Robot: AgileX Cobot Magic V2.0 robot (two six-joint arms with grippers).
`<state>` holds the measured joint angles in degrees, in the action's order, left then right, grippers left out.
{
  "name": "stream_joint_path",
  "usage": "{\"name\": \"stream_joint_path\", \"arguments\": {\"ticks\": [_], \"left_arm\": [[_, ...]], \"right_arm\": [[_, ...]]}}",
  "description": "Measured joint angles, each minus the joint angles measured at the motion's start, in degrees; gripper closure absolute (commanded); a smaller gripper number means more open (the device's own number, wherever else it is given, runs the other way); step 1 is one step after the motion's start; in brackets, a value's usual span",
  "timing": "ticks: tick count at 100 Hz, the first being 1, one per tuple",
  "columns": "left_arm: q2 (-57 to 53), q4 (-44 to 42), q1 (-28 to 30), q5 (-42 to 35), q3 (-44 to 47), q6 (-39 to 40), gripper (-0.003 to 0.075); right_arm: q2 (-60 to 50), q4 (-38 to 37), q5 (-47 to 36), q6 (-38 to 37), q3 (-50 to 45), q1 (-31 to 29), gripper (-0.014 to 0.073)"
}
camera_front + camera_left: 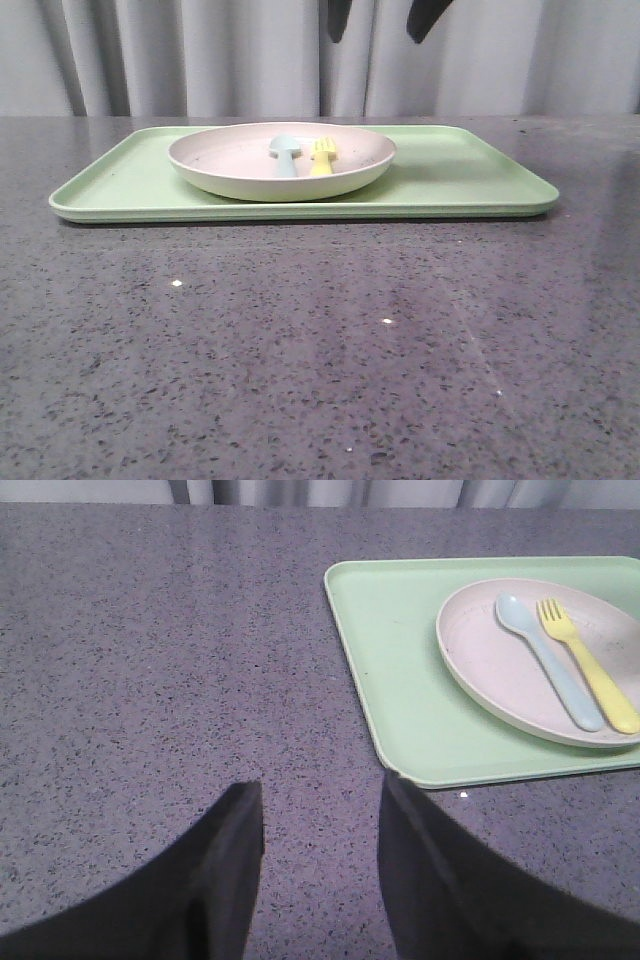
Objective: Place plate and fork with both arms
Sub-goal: 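Lower the right gripper and grasp the yellow fork on the plate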
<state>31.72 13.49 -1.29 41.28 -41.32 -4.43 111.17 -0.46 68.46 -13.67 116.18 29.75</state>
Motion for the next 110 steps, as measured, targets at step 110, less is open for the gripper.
{"name": "stream_joint_path", "arguments": {"ticks": [110], "left_arm": [[0.0, 0.0, 0.0, -0.5, 0.0, 0.0, 0.0449]], "right_arm": [[12.3, 4.1, -1.7, 0.0, 1.2, 0.6, 0.0308]]}}
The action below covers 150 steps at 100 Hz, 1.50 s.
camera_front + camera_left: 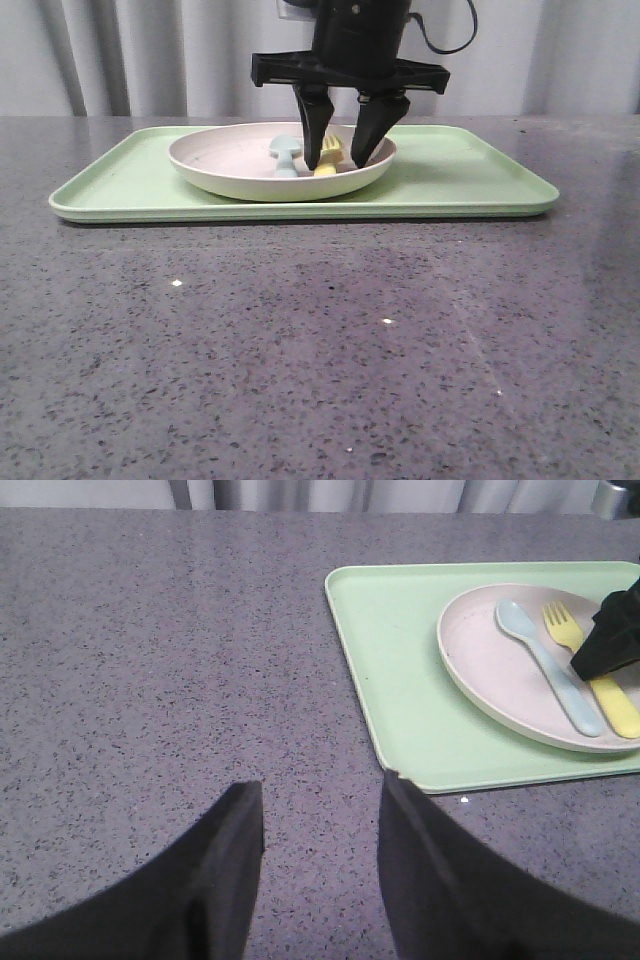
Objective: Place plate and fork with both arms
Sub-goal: 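Lower the right gripper and grasp the yellow fork on the plate, then lift the fork with the right gripper and carry it beside the plate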
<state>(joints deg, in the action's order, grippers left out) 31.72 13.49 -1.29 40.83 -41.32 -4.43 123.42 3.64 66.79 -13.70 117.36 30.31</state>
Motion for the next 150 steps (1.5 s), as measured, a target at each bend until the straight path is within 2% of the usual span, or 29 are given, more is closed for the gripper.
{"name": "stream_joint_path", "arguments": {"ticks": [24, 36, 58, 103, 128, 150], "left_arm": [[0.0, 0.0, 0.0, 0.0, 0.0, 0.0, 0.0449], [0.0, 0.0, 0.0, 0.0, 0.0, 0.0, 0.0449], [0.0, 0.0, 0.0, 0.0, 0.0, 0.0, 0.0449], [0.0, 0.0, 0.0, 0.0, 0.0, 0.0, 0.0449], [0.0, 0.0, 0.0, 0.0, 0.0, 0.0, 0.0449], [0.0, 0.0, 0.0, -0.1, 0.1, 0.0, 0.0449]], "right_arm": [[0.0, 0.0, -0.1, -0.1, 0.0, 0.1, 0.0579], [0.0, 0.0, -0.2, -0.1, 0.0, 0.1, 0.0664], [0.0, 0.0, 0.5, -0.1, 0.9, 0.1, 0.0661], [-0.9, -0.3, 4.6, 0.7, 12.9, -1.4, 0.0661], [-3.6, -0.9, 5.0, 1.1, 13.0, -3.6, 0.0661], [-8.6, -1.6, 5.0, 2.5, 6.3, -6.7, 0.0661]]}}
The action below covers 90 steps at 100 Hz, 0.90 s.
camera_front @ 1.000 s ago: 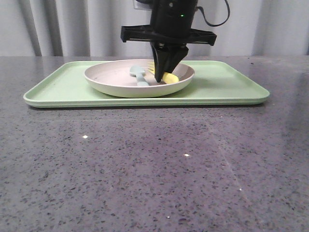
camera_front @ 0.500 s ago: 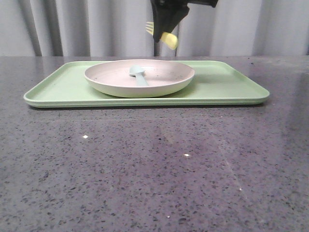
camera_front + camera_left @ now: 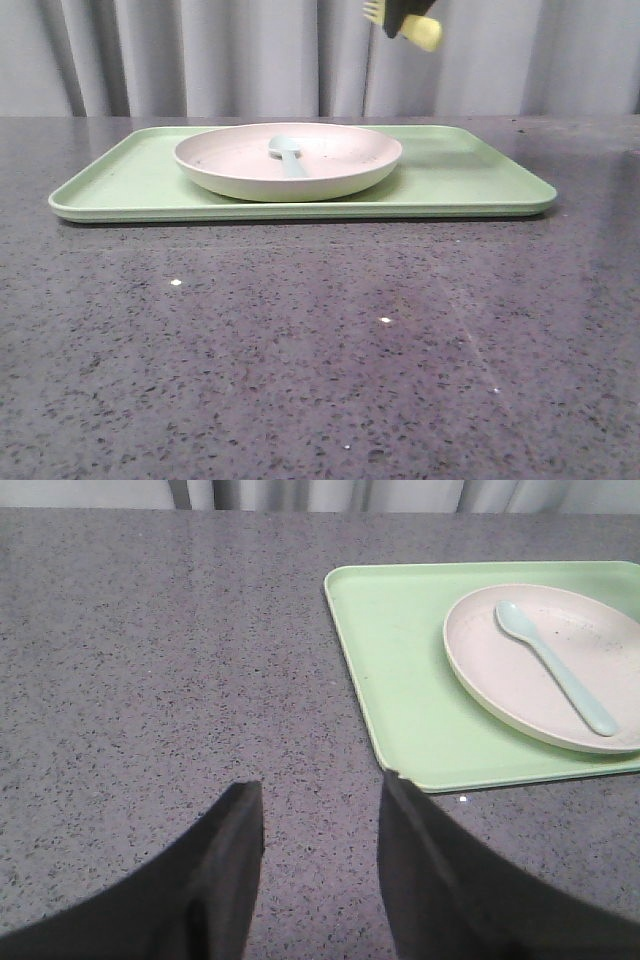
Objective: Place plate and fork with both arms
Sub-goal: 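Lift the fork with the right gripper and carry it beside the plate, then lower the fork onto the tray and open the right gripper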
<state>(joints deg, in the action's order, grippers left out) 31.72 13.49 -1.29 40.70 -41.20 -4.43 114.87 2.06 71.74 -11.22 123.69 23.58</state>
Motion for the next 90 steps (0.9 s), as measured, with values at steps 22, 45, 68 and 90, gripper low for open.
{"name": "stream_joint_path", "arguments": {"ticks": [22, 45, 68, 90], "left_arm": [[0.0, 0.0, 0.0, 0.0, 0.0, 0.0, 0.0449], [0.0, 0.0, 0.0, 0.0, 0.0, 0.0, 0.0449], [0.0, 0.0, 0.0, 0.0, 0.0, 0.0, 0.0449], [0.0, 0.0, 0.0, 0.0, 0.0, 0.0, 0.0449]], "right_arm": [[-2.2, -0.5, 0.0, 0.6, -7.0, -3.1, 0.0661], [-2.2, 1.4, -0.1, 0.8, -14.7, -3.2, 0.0661], [-2.2, 1.6, -1.8, 0.9, -19.5, -3.2, 0.0661], [-2.2, 2.3, -2.7, 1.0, -20.1, -3.2, 0.0629]]}}
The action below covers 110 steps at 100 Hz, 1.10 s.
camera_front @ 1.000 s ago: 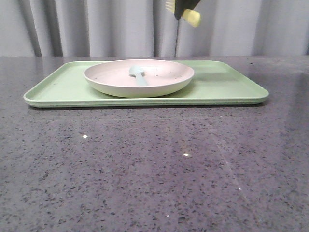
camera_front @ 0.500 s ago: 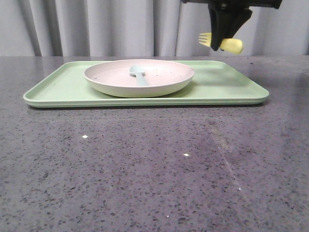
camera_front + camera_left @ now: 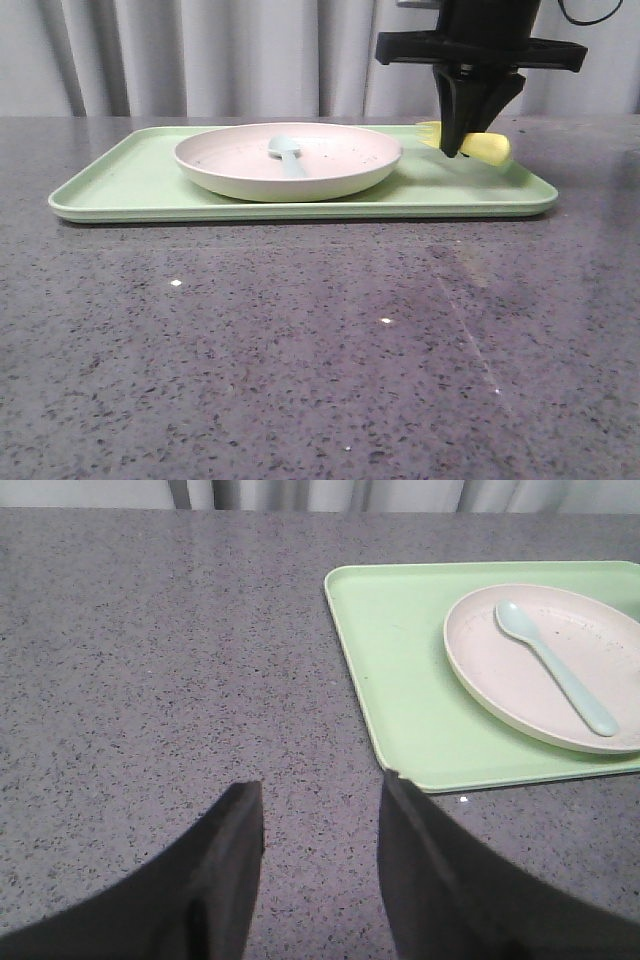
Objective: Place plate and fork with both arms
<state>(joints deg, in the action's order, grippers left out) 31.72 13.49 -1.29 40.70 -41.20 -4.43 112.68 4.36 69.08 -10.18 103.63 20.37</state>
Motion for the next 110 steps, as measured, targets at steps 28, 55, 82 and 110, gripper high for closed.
{"name": "stream_joint_path", "arguments": {"ticks": [28, 55, 82, 110], "left_arm": [[0.0, 0.0, 0.0, 0.0, 0.0, 0.0, 0.0449], [0.0, 0.0, 0.0, 0.0, 0.0, 0.0, 0.0449], [0.0, 0.0, 0.0, 0.0, 0.0, 0.0, 0.0449], [0.0, 0.0, 0.0, 0.0, 0.0, 0.0, 0.0449]], "right_arm": [[0.0, 1.0, -0.9, 0.0, 0.0, 0.0, 0.0298], [0.0, 1.2, -0.9, 0.0, 0.0, 0.0, 0.0307], [-2.4, 1.2, -1.2, 0.0, -0.1, 0.0, 0.0307], [-12.2, 1.2, -5.3, 0.0, -6.4, 0.0, 0.0307]]}}
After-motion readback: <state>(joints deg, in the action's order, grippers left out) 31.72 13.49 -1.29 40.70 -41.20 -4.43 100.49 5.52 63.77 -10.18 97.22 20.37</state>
